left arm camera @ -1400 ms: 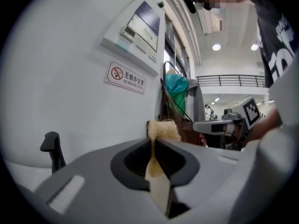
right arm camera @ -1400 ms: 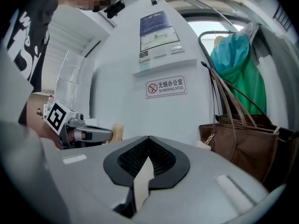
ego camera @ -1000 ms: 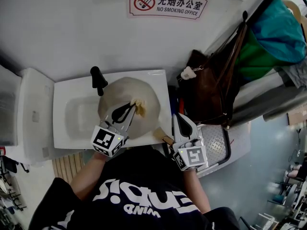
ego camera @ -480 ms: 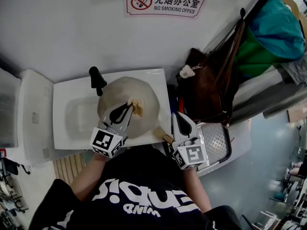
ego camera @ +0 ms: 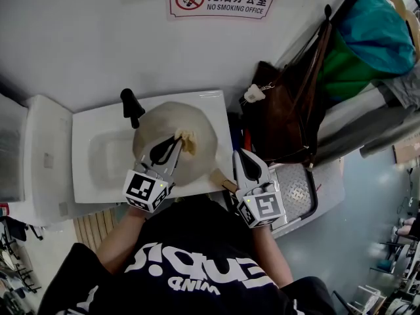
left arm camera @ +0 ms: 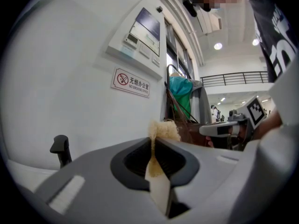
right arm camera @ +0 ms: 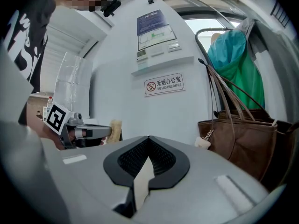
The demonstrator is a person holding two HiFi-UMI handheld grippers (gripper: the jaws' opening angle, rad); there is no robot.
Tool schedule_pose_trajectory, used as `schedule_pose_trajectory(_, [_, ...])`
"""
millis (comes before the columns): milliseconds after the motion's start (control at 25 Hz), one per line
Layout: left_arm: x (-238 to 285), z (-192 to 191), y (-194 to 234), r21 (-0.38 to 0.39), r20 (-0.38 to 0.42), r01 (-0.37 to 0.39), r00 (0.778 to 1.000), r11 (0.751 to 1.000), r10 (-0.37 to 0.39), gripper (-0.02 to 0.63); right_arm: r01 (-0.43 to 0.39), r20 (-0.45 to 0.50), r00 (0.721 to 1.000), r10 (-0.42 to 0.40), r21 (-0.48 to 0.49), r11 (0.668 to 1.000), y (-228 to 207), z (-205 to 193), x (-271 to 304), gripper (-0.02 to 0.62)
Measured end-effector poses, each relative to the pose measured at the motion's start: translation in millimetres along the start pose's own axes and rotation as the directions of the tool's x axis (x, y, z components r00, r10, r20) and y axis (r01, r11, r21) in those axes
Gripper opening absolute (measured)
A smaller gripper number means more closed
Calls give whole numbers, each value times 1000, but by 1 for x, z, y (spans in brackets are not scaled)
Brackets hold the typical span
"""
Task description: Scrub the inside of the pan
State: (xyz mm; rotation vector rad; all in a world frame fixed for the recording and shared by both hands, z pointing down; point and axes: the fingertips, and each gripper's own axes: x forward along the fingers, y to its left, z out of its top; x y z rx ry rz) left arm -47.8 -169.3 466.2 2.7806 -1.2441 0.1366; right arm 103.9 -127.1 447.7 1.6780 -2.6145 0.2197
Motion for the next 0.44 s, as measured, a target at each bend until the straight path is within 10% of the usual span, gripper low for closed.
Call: schedule_pose_trajectory(440, [2,-5,-3,-5,-29,2,1000,1000,-2,25,-22,-4,1000,22,0,1000,3,-1,-1,8])
